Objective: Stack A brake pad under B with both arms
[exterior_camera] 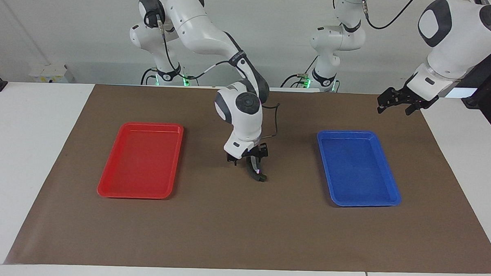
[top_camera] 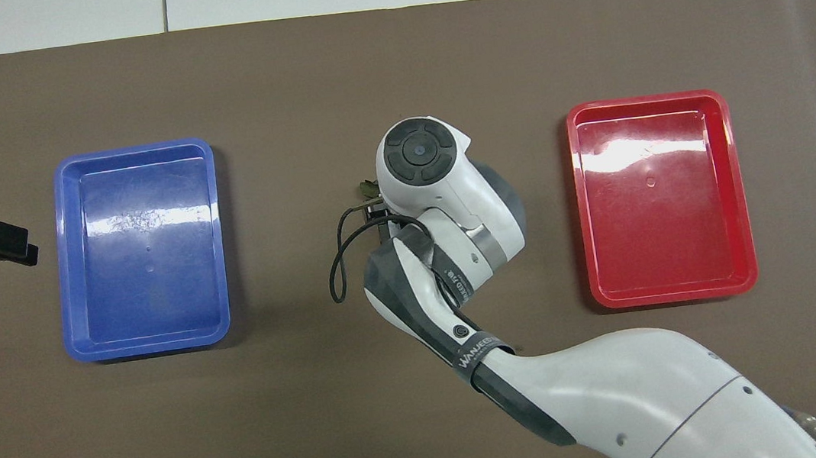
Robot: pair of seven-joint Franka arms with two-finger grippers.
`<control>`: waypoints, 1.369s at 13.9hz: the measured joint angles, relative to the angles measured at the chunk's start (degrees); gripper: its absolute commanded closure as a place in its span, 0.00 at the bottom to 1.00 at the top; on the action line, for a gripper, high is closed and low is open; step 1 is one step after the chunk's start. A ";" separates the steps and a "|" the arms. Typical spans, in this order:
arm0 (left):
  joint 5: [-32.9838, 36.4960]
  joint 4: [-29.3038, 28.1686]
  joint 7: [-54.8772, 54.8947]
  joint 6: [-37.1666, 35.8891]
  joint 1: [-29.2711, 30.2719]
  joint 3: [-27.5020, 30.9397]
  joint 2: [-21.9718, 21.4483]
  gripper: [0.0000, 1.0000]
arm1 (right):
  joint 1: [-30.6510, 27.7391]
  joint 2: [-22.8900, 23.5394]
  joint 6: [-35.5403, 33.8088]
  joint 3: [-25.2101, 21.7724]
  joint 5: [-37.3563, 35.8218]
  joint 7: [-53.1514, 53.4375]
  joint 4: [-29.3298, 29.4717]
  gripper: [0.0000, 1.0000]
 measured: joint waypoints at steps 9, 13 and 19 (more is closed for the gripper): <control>0.00 0.00 0.01 0.14 0.50 -0.13 0.00 0.00 | -17.00 -18.10 -14.77 -2.77 -3.83 -0.92 0.15 0.00; 0.00 -0.11 0.01 0.28 0.67 -0.15 -0.21 0.00 | -23.08 -24.12 -23.78 -2.80 -3.93 -8.44 0.17 0.00; 0.78 -0.86 0.00 4.49 0.71 -0.16 -0.61 0.00 | -28.61 -30.82 -36.62 -2.77 -3.89 -13.05 0.01 0.00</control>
